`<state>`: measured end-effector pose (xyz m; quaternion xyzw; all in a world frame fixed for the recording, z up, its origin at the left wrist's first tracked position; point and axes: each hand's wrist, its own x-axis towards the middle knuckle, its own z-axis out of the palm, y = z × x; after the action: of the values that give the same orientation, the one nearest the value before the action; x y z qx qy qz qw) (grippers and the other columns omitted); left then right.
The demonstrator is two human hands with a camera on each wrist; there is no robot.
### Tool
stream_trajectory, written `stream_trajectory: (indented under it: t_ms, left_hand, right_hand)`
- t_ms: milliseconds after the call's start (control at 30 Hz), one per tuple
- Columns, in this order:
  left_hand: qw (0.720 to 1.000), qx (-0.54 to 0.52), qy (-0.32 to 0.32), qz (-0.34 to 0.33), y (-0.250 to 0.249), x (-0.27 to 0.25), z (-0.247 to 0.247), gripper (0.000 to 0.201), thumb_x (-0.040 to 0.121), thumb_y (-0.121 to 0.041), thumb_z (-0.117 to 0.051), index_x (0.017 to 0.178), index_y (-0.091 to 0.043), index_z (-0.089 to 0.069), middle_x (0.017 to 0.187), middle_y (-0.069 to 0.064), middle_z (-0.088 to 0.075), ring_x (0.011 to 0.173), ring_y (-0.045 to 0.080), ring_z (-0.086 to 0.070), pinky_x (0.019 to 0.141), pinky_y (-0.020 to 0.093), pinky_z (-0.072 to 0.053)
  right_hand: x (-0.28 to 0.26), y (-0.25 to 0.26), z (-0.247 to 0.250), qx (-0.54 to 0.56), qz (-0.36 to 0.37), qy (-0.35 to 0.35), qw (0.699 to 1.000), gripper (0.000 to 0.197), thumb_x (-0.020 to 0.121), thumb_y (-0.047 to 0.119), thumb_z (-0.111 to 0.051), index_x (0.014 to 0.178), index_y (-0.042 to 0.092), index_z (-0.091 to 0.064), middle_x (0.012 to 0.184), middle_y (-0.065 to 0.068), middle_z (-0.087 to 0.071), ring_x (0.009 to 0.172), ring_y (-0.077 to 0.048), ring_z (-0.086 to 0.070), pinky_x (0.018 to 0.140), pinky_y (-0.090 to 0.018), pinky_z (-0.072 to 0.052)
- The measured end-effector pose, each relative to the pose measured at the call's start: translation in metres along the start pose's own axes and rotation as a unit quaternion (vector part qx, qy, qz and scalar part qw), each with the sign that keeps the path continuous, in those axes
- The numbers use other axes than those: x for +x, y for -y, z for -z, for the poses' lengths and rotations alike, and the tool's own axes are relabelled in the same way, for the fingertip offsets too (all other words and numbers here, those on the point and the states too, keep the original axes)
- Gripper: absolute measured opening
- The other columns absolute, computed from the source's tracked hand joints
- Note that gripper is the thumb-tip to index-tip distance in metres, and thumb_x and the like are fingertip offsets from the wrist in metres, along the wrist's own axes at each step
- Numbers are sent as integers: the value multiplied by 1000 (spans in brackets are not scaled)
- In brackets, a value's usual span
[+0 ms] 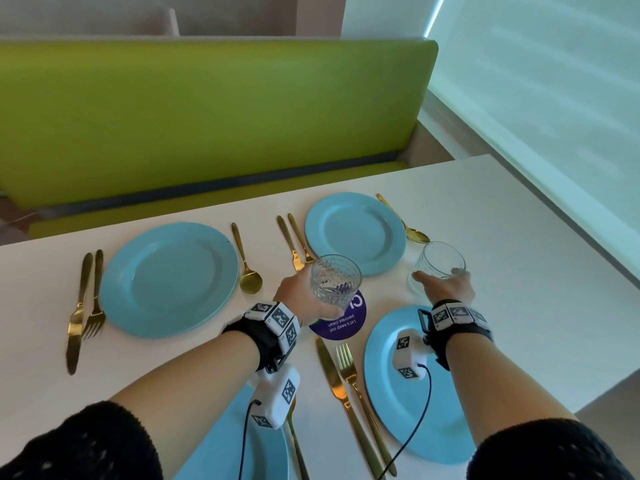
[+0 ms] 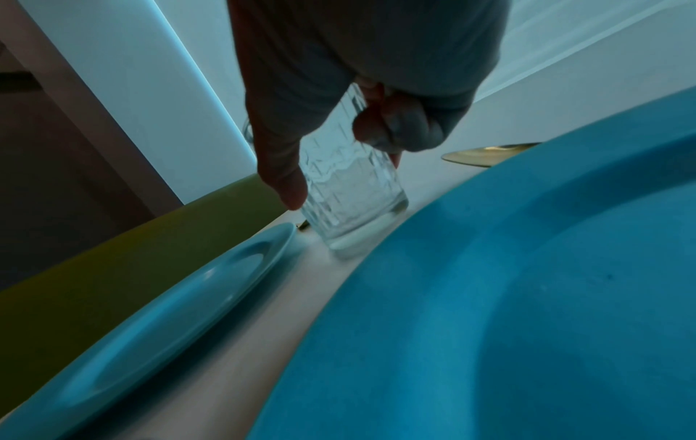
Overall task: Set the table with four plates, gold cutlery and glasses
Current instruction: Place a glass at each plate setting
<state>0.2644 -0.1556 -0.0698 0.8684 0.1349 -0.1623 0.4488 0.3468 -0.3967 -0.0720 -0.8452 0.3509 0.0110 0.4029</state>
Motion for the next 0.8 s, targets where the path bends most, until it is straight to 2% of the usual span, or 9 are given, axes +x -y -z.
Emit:
stream_trajectory:
  t_ms: [233, 433, 667, 800]
  left_hand:
    - [1000, 16, 11, 2, 1, 2, -9, 90, 54, -34, -86, 133, -24, -45, 124, 1, -62, 111, 21, -60, 94, 35, -53]
    - [1000, 22, 11, -7, 1, 5, -12, 88, 57, -31, -86, 134, -24, -44, 127, 2, -60, 115, 22, -58, 96, 33, -51]
    - [1000, 21, 8, -16, 3, 7, -17, 90, 58, -30, -86, 136, -23, -42, 130, 1, -60, 119, 22, -56, 100, 27, -47]
    - [1000, 16, 16, -21, 3, 9, -19, 92, 59, -26, -86, 138, -23, -40, 130, 2, -59, 119, 22, -56, 97, 25, -46]
  right_hand:
    - [4, -2, 3, 8, -7, 3, 1000, 83, 67, 33, -82, 135, 12, -39, 132, -14, -52, 122, -30, -51, 97, -33, -43]
    - [6, -3, 3, 1, -14, 9, 1000, 91, 64, 34, -84, 138, 11, -36, 132, -17, -50, 119, -34, -53, 96, -39, -47]
    - [5, -5, 2, -1, -20, 8, 1000, 86, 65, 23, -84, 134, 7, -34, 125, -19, -56, 115, -34, -55, 89, -36, -47]
    - [6, -4, 6, 3, -26, -2, 1000, 88, 65, 18, -84, 134, 6, -30, 120, -20, -59, 110, -35, -59, 88, -39, -51]
